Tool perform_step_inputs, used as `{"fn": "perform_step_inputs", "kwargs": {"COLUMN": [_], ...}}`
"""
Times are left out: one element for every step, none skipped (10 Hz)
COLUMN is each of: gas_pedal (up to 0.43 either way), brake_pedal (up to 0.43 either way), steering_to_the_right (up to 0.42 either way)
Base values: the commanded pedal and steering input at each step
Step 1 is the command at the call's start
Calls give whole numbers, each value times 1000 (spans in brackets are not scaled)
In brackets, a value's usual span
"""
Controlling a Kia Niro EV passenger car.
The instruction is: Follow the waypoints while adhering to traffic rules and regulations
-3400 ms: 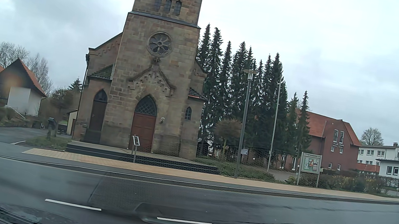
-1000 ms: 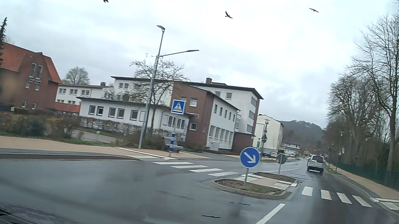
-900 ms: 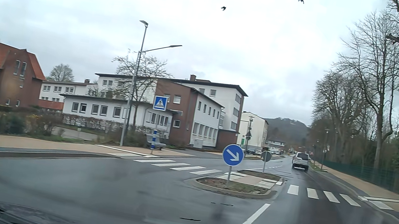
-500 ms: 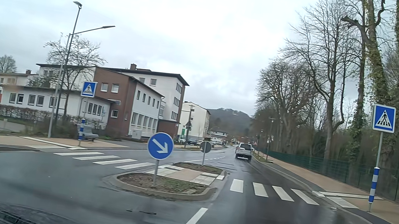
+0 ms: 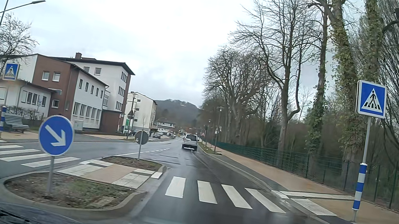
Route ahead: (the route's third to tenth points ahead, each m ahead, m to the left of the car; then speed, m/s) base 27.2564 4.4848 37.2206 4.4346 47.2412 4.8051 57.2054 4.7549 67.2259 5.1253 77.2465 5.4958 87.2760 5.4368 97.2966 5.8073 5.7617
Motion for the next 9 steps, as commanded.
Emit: {"fn": "perform_step_inputs", "kwargs": {"gas_pedal": [390, 390, 390, 378, 339, 319, 280, 268, 260], "brake_pedal": [0, 0, 0, 0, 0, 0, 0, 0, 0], "steering_to_the_right": [150, 104, 60, 31, 9, -15, -35, -43, -47]}}
